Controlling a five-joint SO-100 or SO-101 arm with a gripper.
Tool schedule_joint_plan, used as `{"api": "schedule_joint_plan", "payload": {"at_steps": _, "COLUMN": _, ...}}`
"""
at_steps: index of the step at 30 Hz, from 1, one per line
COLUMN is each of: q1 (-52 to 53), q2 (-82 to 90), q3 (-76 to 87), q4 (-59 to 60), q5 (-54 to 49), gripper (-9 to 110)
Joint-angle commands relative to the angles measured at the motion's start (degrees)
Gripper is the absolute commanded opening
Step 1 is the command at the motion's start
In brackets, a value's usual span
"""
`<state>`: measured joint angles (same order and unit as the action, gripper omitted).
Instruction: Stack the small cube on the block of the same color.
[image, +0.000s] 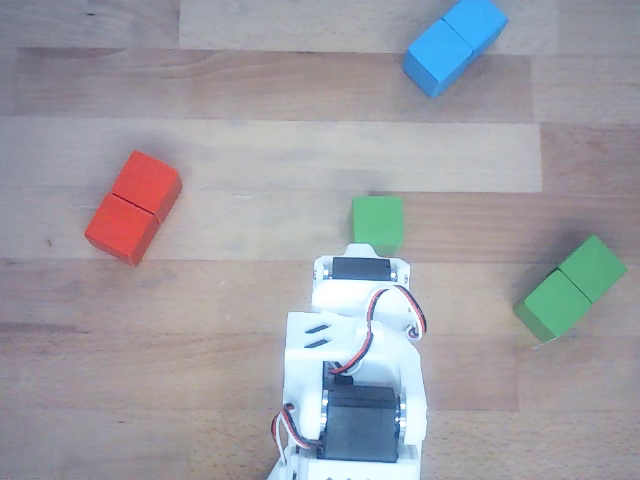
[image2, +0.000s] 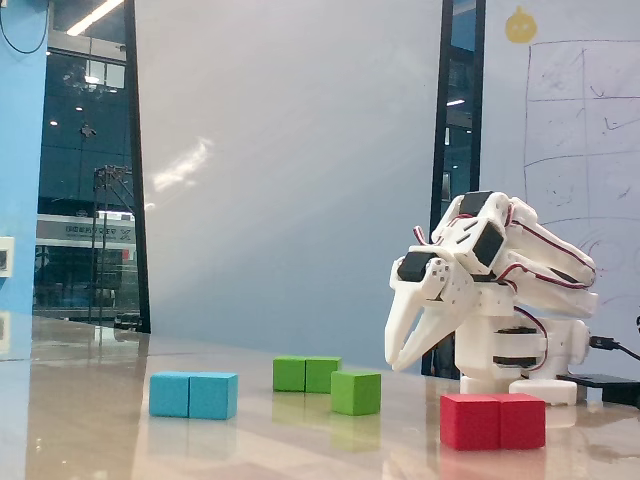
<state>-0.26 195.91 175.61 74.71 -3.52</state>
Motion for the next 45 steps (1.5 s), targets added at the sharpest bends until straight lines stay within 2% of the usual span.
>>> {"api": "schedule_joint_plan", "payload": {"at_steps": 1, "q1": 0.5, "q2": 1.6, "q3": -1.3, "q4": 0.2, "q5": -0.4, "gripper": 0}}
{"api": "schedule_joint_plan", "payload": {"at_steps": 7, "q1": 0.5, "q2": -2.5, "q3": -4.5, "q4": -0.3, "q5": -0.4, "gripper": 0}}
{"api": "schedule_joint_plan", "payload": {"at_steps": 17, "q1": 3.7, "q2": -29.9, "q3": -22.5, "q4": -9.3, "q5": -0.4, "gripper": 0}}
{"api": "schedule_joint_plan", "payload": {"at_steps": 30, "q1": 3.8, "q2": -59.1, "q3": -53.8, "q4": -2.3, "q5": -0.3, "gripper": 0}}
{"api": "schedule_joint_plan", "payload": {"at_steps": 45, "q1": 3.4, "q2": -77.6, "q3": -65.7, "q4": 0.0, "q5": 0.2, "gripper": 0}}
